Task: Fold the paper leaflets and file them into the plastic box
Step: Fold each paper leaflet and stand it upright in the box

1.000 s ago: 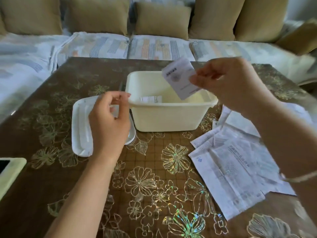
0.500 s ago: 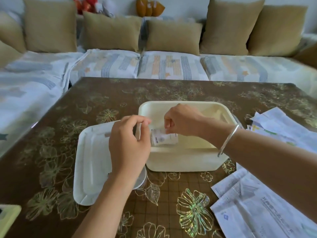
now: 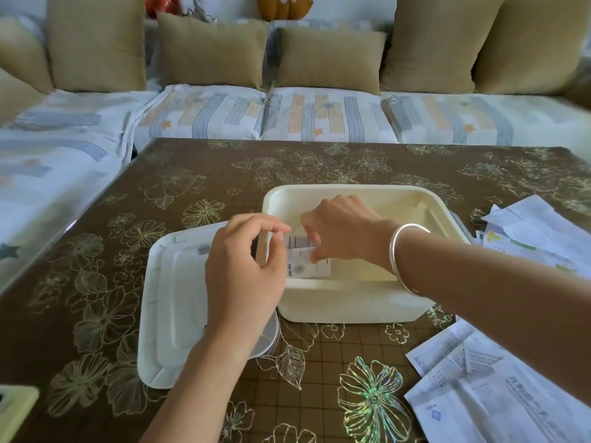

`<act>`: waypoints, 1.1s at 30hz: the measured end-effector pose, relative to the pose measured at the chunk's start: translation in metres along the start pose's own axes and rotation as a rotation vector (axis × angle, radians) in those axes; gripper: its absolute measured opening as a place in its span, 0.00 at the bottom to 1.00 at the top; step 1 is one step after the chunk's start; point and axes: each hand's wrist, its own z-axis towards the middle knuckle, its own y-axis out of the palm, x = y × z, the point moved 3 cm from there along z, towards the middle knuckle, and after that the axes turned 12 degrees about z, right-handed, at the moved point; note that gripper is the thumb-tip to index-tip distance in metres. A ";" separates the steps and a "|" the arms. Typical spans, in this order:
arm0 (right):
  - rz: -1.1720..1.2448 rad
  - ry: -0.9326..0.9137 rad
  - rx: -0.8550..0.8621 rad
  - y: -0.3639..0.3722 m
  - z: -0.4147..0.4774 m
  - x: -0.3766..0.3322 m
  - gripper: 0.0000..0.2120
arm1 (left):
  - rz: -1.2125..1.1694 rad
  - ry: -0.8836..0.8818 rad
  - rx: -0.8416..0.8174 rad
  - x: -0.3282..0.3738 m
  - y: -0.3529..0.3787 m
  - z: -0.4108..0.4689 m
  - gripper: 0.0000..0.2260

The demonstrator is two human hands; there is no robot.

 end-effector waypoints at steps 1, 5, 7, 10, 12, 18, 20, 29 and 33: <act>0.005 0.003 0.000 -0.001 -0.001 0.000 0.18 | 0.002 0.000 -0.005 0.001 0.000 0.000 0.09; 0.098 0.020 -0.014 -0.002 -0.003 0.003 0.19 | -0.007 -0.003 -0.011 0.002 -0.002 0.000 0.09; 0.162 0.036 -0.032 -0.002 -0.006 0.006 0.20 | -0.018 -0.006 -0.009 0.001 -0.001 -0.001 0.10; 0.233 0.048 -0.030 -0.004 -0.010 0.007 0.19 | 0.001 0.001 0.013 0.001 -0.002 -0.002 0.11; 0.262 0.052 0.001 -0.009 -0.015 0.008 0.18 | 0.030 0.011 0.041 0.004 -0.003 -0.003 0.12; 0.503 0.113 0.308 -0.043 -0.062 0.007 0.08 | 0.023 0.086 0.102 0.033 -0.015 -0.017 0.10; 0.643 0.153 0.508 -0.050 -0.095 0.005 0.05 | -0.019 0.144 0.172 0.050 -0.018 -0.030 0.09; 0.827 0.620 0.632 0.034 -0.264 0.034 0.09 | -0.038 0.210 -0.248 0.071 0.024 -0.126 0.05; 0.757 0.762 0.514 0.074 -0.308 0.030 0.02 | -0.025 0.176 -0.396 0.083 0.044 -0.174 0.05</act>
